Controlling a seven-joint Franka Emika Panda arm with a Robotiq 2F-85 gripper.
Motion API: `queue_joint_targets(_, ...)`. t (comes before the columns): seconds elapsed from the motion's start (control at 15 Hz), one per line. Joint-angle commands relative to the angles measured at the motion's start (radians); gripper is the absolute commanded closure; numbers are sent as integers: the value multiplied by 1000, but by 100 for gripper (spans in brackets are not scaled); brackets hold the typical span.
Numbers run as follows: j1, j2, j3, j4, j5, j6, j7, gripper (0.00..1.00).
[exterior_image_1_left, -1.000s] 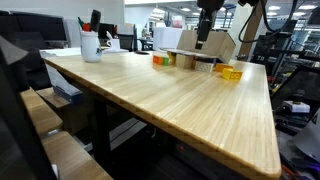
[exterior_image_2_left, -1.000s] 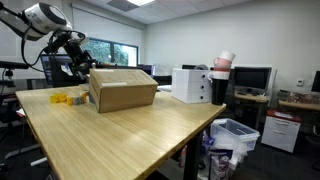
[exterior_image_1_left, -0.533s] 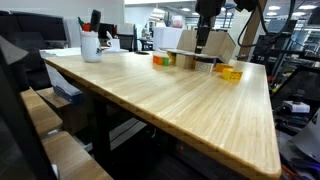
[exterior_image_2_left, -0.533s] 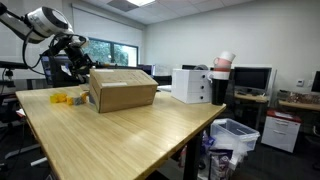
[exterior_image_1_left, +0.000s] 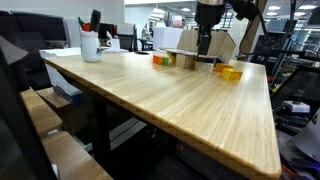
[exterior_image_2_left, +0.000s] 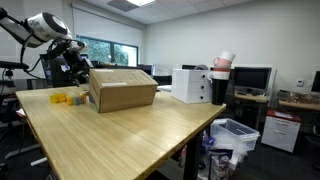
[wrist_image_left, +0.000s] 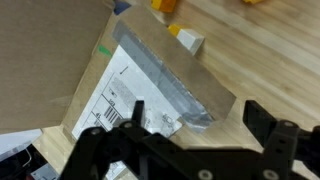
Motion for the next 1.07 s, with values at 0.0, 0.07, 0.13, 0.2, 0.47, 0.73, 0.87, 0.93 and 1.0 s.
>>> queue_joint_targets(0.0, 11, 18, 15, -8, -2, -18, 39, 0)
queue_joint_targets(0.07, 10, 26, 22, -8, -18, -23, 59, 0)
queue_joint_targets(0.13, 9, 35, 28, -8, -33, -26, 82, 0)
queue_joint_targets(0.2, 6, 45, 34, -7, -56, -33, 112, 0)
queue_joint_targets(0.47, 9, 60, 42, -5, -132, -63, 200, 26)
queue_joint_targets(0.73, 36, 3, 62, 10, -243, -152, 285, 69)
queue_joint_targets(0.87, 43, -4, 66, 24, -282, -188, 300, 76)
queue_joint_targets(0.93, 50, -11, 65, 34, -286, -201, 295, 82)
queue_joint_targets(1.0, 61, -22, 58, 41, -259, -196, 262, 70)
